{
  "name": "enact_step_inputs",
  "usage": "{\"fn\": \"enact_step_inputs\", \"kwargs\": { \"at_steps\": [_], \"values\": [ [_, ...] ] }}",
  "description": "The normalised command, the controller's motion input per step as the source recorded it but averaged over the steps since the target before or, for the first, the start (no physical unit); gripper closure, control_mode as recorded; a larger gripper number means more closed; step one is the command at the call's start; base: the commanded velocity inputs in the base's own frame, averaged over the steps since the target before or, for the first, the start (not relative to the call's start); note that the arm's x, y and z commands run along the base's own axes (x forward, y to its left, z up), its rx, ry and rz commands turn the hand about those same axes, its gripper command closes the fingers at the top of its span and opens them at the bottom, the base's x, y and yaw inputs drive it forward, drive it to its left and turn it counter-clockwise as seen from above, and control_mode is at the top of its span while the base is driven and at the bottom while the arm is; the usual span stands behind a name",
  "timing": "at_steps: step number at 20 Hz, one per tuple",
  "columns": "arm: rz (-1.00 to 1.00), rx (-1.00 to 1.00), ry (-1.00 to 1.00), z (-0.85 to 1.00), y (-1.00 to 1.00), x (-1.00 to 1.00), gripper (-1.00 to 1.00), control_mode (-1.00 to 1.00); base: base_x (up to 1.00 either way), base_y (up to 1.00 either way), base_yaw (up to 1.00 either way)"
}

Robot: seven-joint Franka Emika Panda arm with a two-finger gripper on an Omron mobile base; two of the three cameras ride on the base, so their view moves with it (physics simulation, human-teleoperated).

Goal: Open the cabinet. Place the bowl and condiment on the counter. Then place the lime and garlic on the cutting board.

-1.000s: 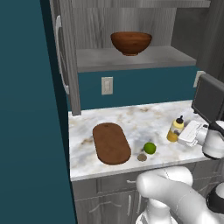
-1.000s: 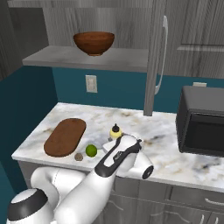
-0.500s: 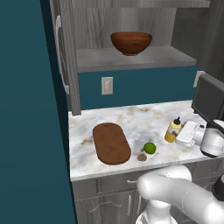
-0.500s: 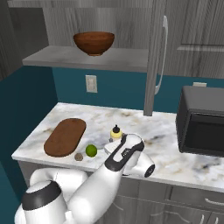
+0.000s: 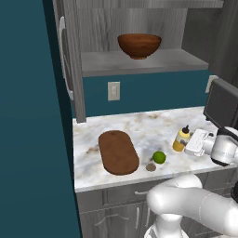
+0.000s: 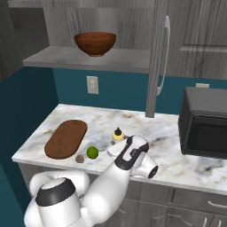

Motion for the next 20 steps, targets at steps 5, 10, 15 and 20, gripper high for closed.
{"fn": "enact_step_inputs", "kwargs": {
  "at_steps": [5, 10, 15, 20],
  "values": [
    [0.03, 0.00, -0.01, -0.14, 0.00, 0.15, 1.00, -1.00, 0.00, 0.00, 0.00],
    [0.03, 0.00, -0.01, -0.13, 0.00, 0.16, 1.00, -1.00, 0.00, 0.00, 0.00],
    [0.03, 0.00, -0.01, -0.14, -0.01, 0.14, 1.00, -1.00, 0.00, 0.00, 0.00],
    [0.03, 0.00, -0.01, -0.14, -0.01, 0.14, 1.00, -1.00, 0.00, 0.00, 0.00]
  ]
}}
